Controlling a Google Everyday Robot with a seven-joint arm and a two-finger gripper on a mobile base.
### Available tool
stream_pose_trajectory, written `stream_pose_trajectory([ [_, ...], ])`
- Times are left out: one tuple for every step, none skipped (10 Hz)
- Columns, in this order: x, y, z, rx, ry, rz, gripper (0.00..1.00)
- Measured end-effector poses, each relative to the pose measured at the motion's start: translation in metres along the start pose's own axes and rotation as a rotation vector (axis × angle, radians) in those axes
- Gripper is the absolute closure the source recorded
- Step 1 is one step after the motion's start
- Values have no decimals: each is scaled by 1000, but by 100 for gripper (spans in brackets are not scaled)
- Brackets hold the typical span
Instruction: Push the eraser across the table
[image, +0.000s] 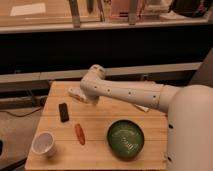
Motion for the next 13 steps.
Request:
stream_pose_trajectory([
  [-1,0,2,1,-6,-7,66],
  [-2,-1,4,2,-10,-12,74],
  [-3,-2,6,3,-16,-18,82],
  [-4,-2,10,1,-24,-25,93],
  [-5,-2,12,-1,-29,-28,96],
  [-7,-2,14,-3,-34,-33,96],
  [-8,-3,17,-5,-38,-39,96],
  [-11,-6,19,-7,-44,-48,96],
  [-14,-8,23,-10,-49,-60,96],
  [-16,-9,26,-14,-51,-65,96],
  [-20,-13,30,-18,-55,-75,96],
  [-24,-15,34,-22,-60,-84,96],
  [-26,-16,37,-24,-63,-90,96],
])
